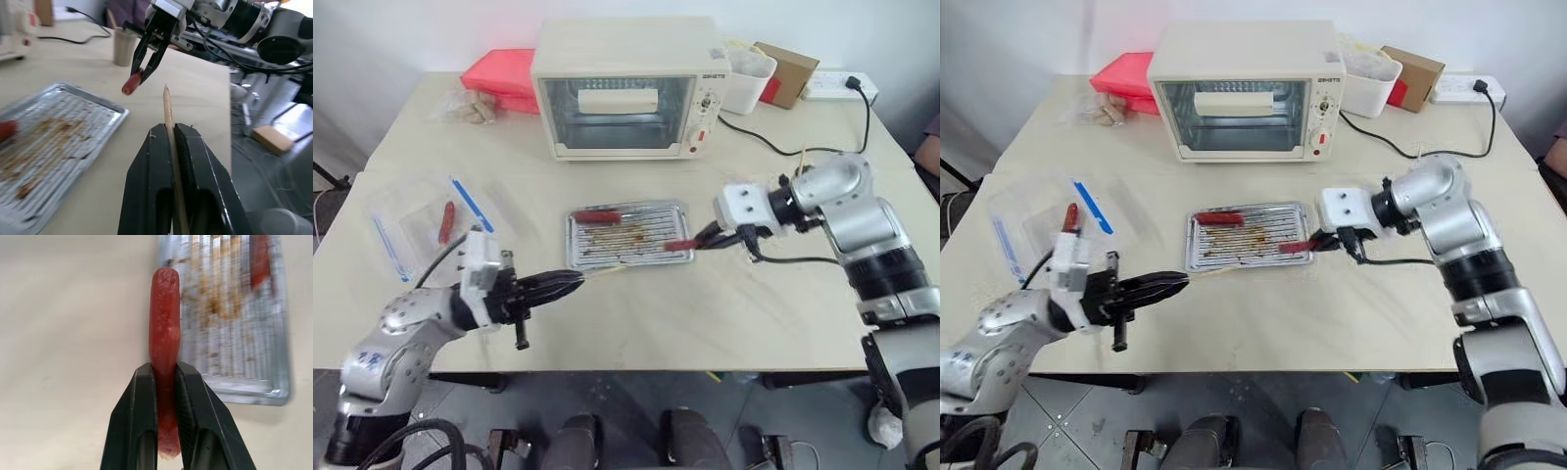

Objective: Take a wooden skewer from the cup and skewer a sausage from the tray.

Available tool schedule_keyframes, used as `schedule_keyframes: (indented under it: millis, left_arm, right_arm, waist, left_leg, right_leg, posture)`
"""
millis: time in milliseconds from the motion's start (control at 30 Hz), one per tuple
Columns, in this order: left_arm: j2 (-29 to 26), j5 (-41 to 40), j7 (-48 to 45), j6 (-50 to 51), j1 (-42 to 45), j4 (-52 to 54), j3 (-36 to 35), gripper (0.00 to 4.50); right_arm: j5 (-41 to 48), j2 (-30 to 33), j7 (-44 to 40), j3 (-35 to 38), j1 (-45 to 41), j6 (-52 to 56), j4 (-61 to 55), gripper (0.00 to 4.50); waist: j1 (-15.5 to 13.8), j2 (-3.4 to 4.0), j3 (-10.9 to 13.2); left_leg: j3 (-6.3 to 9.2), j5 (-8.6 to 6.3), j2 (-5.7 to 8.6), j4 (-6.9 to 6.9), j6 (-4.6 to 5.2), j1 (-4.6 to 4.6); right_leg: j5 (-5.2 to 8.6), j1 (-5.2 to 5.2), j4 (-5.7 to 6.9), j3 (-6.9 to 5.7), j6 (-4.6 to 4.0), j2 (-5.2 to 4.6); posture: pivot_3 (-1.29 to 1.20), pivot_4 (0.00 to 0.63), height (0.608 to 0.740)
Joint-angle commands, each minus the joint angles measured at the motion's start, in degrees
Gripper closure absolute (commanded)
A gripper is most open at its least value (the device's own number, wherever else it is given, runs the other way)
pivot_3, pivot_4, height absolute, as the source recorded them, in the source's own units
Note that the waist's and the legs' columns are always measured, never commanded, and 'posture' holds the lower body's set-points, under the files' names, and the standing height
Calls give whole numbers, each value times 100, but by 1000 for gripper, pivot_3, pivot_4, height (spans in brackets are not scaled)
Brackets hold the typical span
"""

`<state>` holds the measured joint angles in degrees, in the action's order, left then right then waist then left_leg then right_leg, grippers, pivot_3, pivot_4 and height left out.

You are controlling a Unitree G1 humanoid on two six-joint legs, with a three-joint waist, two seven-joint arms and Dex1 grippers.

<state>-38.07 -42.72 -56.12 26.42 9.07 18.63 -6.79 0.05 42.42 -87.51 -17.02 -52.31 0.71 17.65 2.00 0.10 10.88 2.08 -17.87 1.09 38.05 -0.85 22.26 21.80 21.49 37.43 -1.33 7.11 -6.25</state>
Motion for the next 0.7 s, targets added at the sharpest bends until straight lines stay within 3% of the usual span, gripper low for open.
schedule_keyframes:
  millis: [33,700]
  left_arm:
    - [149,292,-63,-214,157,-214,226,4500]
    - [639,762,-255,-447,594,-706,639,4500]
  right_arm:
    - [317,144,-119,191,28,463,-802,4316]
    - [643,946,174,218,746,2157,-2506,4316]
  waist:
    - [-12,1,0]
    - [-56,-1,1]
  left_leg:
    - [0,0,1,1,0,0]
    - [12,1,8,9,5,6]
  right_leg:
    - [0,0,2,1,0,0]
    - [-1,-2,1,-9,2,-9]
  posture:
    - [0,150,740]
    - [0,150,740]
